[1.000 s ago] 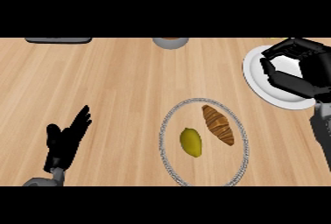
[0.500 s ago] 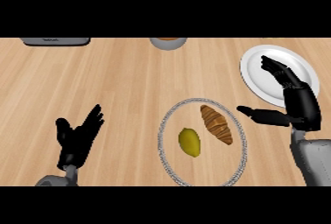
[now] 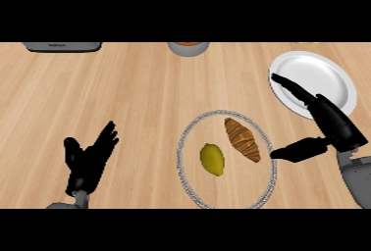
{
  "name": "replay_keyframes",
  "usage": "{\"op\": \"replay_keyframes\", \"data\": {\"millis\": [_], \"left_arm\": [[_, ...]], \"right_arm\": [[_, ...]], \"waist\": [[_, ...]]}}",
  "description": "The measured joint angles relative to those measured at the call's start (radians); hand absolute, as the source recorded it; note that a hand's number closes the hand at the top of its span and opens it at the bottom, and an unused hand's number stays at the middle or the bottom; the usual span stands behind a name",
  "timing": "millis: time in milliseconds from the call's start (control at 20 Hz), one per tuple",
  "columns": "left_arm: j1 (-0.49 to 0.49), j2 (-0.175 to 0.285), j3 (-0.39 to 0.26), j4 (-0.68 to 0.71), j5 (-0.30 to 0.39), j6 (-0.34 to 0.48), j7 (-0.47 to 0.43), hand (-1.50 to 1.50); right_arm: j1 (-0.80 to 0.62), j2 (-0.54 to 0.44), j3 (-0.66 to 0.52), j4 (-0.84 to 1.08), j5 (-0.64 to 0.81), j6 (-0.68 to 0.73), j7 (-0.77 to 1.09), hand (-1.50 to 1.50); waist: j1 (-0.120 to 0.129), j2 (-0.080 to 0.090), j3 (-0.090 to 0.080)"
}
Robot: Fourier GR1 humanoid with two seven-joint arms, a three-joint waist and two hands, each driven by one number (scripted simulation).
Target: Pick the lemon from the placemat and place it in the plate
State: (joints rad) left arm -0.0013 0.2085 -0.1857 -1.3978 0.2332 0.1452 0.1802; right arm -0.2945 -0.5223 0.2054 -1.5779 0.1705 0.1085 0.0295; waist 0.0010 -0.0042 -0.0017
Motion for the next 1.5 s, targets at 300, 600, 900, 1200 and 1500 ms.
{"op": "replay_keyframes", "data": {"millis": [300,600,900,1200,1500], "left_arm": [[0.003,-0.011,-0.004,-0.023,-0.014,0.006,0.02,0.0],[0.019,-0.006,0.021,-0.032,-0.015,-0.026,0.019,0.0],[0.006,-0.028,0.031,-0.029,-0.043,-0.02,0.033,0.0],[0.02,-0.05,0.042,-0.032,-0.061,-0.04,0.029,0.0],[0.029,-0.066,0.059,-0.04,-0.084,-0.05,0.039,0.0]], "right_arm": [[-0.019,0.03,0.13,-0.106,0.123,0.054,0.233,-1.5],[-0.047,0.148,0.213,-0.126,0.253,0.079,0.385,-1.5],[-0.023,0.23,0.259,-0.117,0.348,0.121,0.467,-1.5],[0.02,0.308,0.27,-0.094,0.405,0.156,0.468,-1.5],[0.027,0.394,0.29,-0.046,0.512,0.153,0.464,-1.5]], "waist": [[0.001,0.001,0.001],[0.003,0.003,0.001],[0.001,0.003,0.001],[0.001,0.003,0.002],[0.002,0.004,0.002]]}}
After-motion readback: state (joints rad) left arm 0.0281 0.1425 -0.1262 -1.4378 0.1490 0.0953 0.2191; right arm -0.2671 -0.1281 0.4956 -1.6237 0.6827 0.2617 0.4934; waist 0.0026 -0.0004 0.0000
